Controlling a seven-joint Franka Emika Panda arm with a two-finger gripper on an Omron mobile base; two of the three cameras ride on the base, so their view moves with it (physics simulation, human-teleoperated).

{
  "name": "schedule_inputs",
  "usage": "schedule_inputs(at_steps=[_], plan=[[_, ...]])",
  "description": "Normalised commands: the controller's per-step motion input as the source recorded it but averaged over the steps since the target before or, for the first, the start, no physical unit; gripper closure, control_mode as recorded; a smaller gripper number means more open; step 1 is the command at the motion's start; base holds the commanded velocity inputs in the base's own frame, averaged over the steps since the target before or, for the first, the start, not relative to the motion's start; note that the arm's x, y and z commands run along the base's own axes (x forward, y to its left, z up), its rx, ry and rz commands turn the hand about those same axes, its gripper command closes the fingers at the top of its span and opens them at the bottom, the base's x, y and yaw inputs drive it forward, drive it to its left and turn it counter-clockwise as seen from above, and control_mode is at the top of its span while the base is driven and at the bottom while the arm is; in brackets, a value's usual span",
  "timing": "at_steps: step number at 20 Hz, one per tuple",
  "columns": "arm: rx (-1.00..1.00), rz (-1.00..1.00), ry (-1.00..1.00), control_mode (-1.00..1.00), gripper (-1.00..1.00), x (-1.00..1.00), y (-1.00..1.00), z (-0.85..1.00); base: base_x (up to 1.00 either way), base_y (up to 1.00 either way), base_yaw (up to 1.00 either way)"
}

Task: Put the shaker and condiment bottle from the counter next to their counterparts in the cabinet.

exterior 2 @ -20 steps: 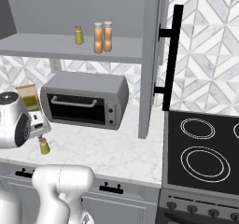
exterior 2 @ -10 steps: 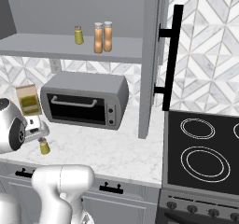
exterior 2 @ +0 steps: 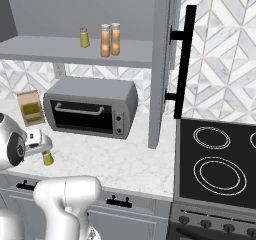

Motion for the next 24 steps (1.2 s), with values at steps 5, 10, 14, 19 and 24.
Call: schedule_inputs(at_steps=[5, 10, 14, 19, 24], plan=[[0.00, -0.09, 0.00, -1.00, -1.00, 0.23, 0.00, -0.13, 0.00, 0.00, 0.00], [0.00, -0.10, 0.00, -1.00, -1.00, 0.20, 0.00, -0.27, 0.00, 0.00, 0.00], [0.00, -0.11, -0.03, -1.00, -1.00, 0.17, 0.16, -0.36, 0.00, 0.00, 0.00], [0.00, -0.12, -0.04, -1.00, -1.00, 0.32, 0.31, -0.35, 0.00, 0.00, 0.00], [0.00, -0.11, -0.01, -1.00, -1.00, 0.41, 0.09, -0.20, 0.00, 0.00, 0.00]])
